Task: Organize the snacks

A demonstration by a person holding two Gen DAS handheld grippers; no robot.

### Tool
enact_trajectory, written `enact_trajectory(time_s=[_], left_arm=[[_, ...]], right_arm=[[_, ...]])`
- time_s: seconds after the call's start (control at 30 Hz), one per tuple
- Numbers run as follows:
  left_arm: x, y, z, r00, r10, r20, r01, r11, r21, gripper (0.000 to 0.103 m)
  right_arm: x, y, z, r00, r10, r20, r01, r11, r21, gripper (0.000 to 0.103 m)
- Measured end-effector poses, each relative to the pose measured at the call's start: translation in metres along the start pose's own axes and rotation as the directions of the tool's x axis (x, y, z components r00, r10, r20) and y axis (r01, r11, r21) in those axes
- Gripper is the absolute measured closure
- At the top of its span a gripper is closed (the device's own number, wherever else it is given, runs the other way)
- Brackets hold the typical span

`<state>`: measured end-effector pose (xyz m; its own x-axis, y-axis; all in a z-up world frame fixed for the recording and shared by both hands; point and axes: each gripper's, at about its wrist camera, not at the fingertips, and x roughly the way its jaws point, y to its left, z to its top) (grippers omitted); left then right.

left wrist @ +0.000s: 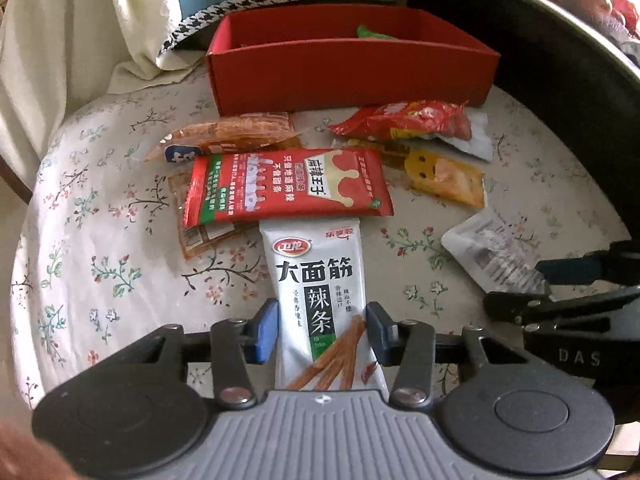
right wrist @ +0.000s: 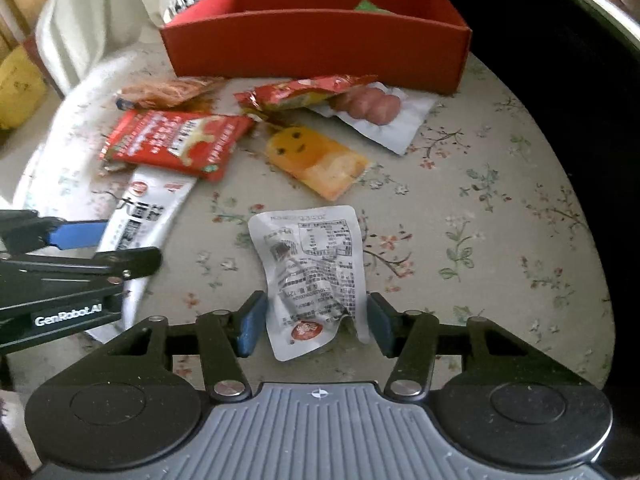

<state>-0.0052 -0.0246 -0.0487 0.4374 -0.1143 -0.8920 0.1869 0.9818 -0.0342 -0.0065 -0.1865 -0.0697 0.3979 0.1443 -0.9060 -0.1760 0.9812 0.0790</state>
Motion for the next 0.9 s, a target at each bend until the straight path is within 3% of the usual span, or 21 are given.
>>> enact_trajectory(time_s=[0.27,0.57,0.9], left_arm=[[-0.025,0.004,0.006,0.995,-0.015,0.096,0.015,1.000,0.001,0.065],[-0.040,0.006,0.008,0.988,-0.065,0.139,0.067,0.998,-0.011,0.066],[-0.054,0.026,0.000,0.982,-0.117,0.149,0.136,0.984,-0.119,0.066]], right_arm=[[-0.026,-0.001,0.010,0.992,0.063,0.106,-0.067,0.997,0.031,0.041],[-0.037,-0.004,0.011,0.979,0.158,0.128,-0.169,0.982,0.080,0.041],[-0.042,-0.009,0.012,0.969,0.194,0.150,-0.211,0.971,0.110,0.041]])
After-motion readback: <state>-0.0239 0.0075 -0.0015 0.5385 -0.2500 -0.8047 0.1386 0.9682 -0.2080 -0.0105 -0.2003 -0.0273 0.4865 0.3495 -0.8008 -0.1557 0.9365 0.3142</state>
